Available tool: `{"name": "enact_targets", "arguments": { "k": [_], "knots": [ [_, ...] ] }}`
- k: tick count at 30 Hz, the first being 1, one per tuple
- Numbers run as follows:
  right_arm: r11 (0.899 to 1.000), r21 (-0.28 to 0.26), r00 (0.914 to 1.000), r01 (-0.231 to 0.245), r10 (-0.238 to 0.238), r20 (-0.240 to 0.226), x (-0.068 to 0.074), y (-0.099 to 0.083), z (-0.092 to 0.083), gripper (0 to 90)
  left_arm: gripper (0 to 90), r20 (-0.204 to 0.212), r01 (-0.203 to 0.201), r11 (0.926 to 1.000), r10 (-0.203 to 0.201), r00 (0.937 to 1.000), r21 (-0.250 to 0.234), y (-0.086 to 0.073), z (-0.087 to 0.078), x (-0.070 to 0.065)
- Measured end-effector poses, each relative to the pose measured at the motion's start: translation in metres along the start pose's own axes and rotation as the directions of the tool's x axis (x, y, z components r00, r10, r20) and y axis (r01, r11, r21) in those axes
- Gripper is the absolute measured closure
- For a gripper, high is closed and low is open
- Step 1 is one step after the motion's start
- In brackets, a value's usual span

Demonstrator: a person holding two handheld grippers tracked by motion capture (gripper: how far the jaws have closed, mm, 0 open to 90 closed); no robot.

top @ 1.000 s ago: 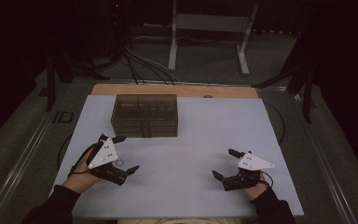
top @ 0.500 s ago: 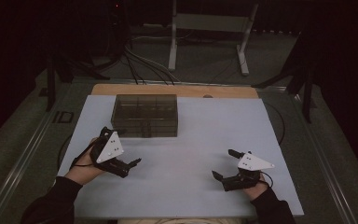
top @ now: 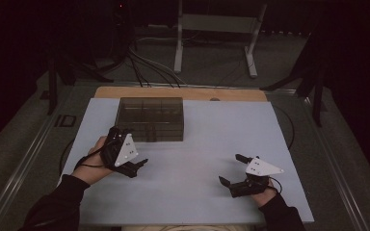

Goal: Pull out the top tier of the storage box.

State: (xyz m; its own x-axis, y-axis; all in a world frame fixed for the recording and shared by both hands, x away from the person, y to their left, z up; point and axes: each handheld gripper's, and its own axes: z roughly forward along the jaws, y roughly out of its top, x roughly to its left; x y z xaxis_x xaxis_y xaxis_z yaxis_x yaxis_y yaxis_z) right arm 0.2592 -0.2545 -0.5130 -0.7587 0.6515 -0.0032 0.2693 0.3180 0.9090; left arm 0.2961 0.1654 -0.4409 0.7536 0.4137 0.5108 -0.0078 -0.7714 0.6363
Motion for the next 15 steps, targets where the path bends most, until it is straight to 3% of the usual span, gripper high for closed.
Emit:
{"name": "enact_targets", "arguments": {
  "k": [8,15],
  "knots": [
    [1.000,-0.002,1.0000,-0.004,0.004,-0.003,0.000,0.000,0.000,0.0,0.0,-0.039,-0.060,0.9963,0.062,0.9973,0.061,0.007,0.011,-0.001],
    [1.000,-0.003,1.0000,-0.006,0.006,-0.004,0.000,0.000,0.000,0.0,0.0,-0.085,-0.102,0.9873,0.113,0.9900,0.122,0.007,0.024,-0.005]
  ]
}}
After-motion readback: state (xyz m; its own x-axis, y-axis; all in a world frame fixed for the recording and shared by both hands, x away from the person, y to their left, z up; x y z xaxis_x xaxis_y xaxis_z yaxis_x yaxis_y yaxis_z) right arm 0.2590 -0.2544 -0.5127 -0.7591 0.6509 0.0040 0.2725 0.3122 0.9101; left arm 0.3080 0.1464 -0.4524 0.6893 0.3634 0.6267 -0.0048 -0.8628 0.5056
